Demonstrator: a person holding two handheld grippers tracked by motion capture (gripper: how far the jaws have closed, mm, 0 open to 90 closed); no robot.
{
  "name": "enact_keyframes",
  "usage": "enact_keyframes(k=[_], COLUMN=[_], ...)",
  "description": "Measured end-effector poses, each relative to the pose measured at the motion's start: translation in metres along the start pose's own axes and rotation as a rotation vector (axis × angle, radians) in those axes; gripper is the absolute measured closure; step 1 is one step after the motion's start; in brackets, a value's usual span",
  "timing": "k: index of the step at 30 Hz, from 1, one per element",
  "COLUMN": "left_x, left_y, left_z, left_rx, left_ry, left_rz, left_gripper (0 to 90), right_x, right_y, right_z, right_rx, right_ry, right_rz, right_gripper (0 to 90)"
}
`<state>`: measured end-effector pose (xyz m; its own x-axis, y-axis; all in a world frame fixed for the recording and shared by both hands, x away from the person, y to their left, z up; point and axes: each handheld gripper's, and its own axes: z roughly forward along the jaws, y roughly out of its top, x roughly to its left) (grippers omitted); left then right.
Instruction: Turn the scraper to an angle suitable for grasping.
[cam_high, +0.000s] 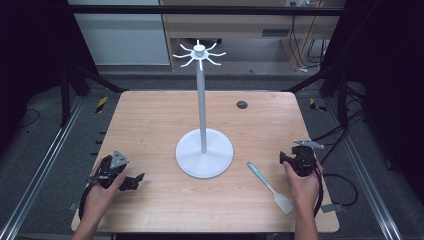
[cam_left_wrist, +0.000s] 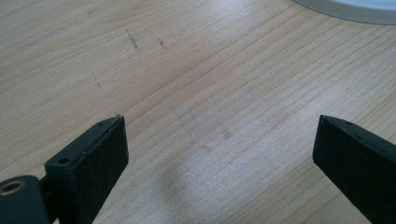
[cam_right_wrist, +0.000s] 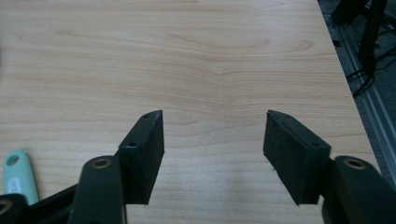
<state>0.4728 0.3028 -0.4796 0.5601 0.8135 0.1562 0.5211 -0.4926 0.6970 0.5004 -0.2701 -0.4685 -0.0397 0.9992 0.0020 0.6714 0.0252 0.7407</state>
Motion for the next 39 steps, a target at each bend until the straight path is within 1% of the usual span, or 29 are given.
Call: enact_keyframes(k=[1,2,3,4,5,6,7,8,9,11,14,15,16,17,18,19,20,21,22,24,25,26,27,28,29,31,32,37,39], left_x=[0.0,0.0,0.0,0.0,0.0,0.0,0.0,0.0,0.0,0.0,0.0,0.0,-0.001,-0.001,-0.001,-0.001,-0.001,-0.001,-0.002,-0.002,-0.002,-0.002,-0.002,-0.002,-0.002,-0.002,-0.002,-0.002,-0.003], left_y=[0.0,0.0,0.0,0.0,0.0,0.0,0.0,0.0,0.0,0.0,0.0,0.0,0.0,0.0,0.0,0.0,0.0,0.0,0.0,0.0,0.0,0.001,0.001,0.001,0.0,0.001,0.001,0.001,0.001], left_z=[0.0,0.0,0.0,0.0,0.0,0.0,0.0,0.0,0.0,0.0,0.0,0.0,0.001,0.001,0.001,0.001,0.001,0.001,0.001,0.001,0.001,0.001,0.001,0.002,0.002,0.001,0.001,0.002,0.002], left_rx=[0.0,0.0,0.0,0.0,0.005,0.005,0.005,0.005,0.004,0.0,0.003,0.003,0.0,0.0,0.003,0.004,0.006,0.006,0.004,0.008,0.008,0.009,0.009,0.011,0.01,0.009,0.009,0.011,0.009], left_ry=[0.0,0.0,0.001,0.002,0.003,0.003,0.003,0.003,0.003,0.003,0.002,0.002,0.002,0.002,0.002,0.002,0.001,0.001,0.001,0.002,0.003,0.001,0.001,0.002,0.002,0.002,0.002,0.002,0.002], left_rz=[0.0,0.001,0.001,0.001,0.006,0.006,0.004,0.004,0.002,0.002,0.005,0.005,0.001,0.001,0.004,0.007,0.01,0.01,0.008,0.01,0.011,0.012,0.012,0.013,0.013,0.014,0.015,0.015,0.014], left_gripper=[3.2,3.2,3.2,3.1,3.2,3.2,3.2,3.1,3.1,3.1,3.1,3.2,3.2,3.1,3.1,3.2,3.2,3.2,3.2,3.1,3.2,3.2,3.2,3.2,3.2,3.2,3.2,3.2,3.2], right_x=[0.001,0.001,0.003,0.007,0.01,0.01,0.014,0.014,0.019,0.026,0.036,0.036,0.042,0.042,0.046,0.049,0.056,0.059,0.059,0.065,0.067,0.071,0.071,0.074,0.074,0.078,0.079,0.079,0.079], right_y=[0.0,0.0,0.001,0.001,0.002,0.002,0.004,0.004,0.005,0.007,0.009,0.009,0.01,0.01,0.01,0.009,0.008,0.007,0.007,0.007,0.006,0.005,0.005,0.003,0.003,0.001,0.001,0.0,-0.001], right_z=[0.0,0.0,0.0,-0.001,-0.001,-0.001,-0.002,-0.002,-0.001,0.0,0.0,0.0,0.0,0.0,0.001,0.002,0.003,0.003,0.003,0.004,0.004,0.006,0.006,0.01,0.01,0.014,0.014,0.017,0.018], right_rx=[0.009,0.009,0.014,0.015,0.012,0.012,0.027,0.027,0.048,0.076,0.079,0.079,0.085,0.085,0.093,0.105,0.117,0.127,0.127,0.134,0.138,0.155,0.155,0.183,0.183,0.214,0.218,0.236,0.244], right_ry=[0.007,0.007,0.017,0.032,0.032,0.032,0.04,0.04,0.058,0.043,0.045,0.045,0.05,0.05,0.057,0.071,0.091,0.101,0.101,0.13,0.137,0.166,0.166,0.194,0.194,0.218,0.225,0.236,0.237], right_rz=[-0.008,-0.008,-0.011,-0.013,-0.028,-0.028,-0.024,-0.024,-0.047,-0.092,-0.127,-0.127,-0.146,-0.146,-0.161,-0.181,-0.221,-0.234,-0.234,-0.258,-0.258,-0.275,-0.275,-0.28,-0.28,-0.292,-0.289,-0.293,-0.285], right_gripper=[44.7,44.7,47.4,50.7,52.9,52.9,56.3,56.3,58.8,61.9,66.7,66.7,71.6,71.6,74.2,76.8,80.8,83.2,83.2,86.7,88.1,90.0,90.0,90.0,90.0,90.0,90.0,90.0,90.0])
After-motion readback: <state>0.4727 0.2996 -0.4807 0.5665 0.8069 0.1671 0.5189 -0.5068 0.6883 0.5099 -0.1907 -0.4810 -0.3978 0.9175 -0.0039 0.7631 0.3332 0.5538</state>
